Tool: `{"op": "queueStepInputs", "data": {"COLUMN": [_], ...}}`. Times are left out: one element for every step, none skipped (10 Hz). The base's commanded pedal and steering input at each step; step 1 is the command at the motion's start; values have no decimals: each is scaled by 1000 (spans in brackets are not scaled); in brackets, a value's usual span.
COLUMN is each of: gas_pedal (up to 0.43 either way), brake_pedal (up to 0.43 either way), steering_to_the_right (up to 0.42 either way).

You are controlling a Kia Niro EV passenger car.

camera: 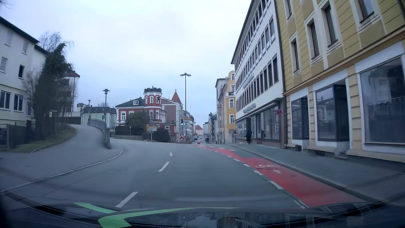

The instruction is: Follow the waypoints while adhering to traffic rules and regulations

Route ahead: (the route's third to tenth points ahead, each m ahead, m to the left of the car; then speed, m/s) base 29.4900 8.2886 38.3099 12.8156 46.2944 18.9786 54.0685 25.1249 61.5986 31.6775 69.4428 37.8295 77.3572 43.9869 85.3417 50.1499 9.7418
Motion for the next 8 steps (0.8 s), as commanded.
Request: {"op": "queueStepInputs", "data": {"gas_pedal": [110,138,138,138,138,138,138,138], "brake_pedal": [0,0,0,0,0,0,0,0], "steering_to_the_right": [-41,-44,-44,-44,-44,-44,-45,-48]}}
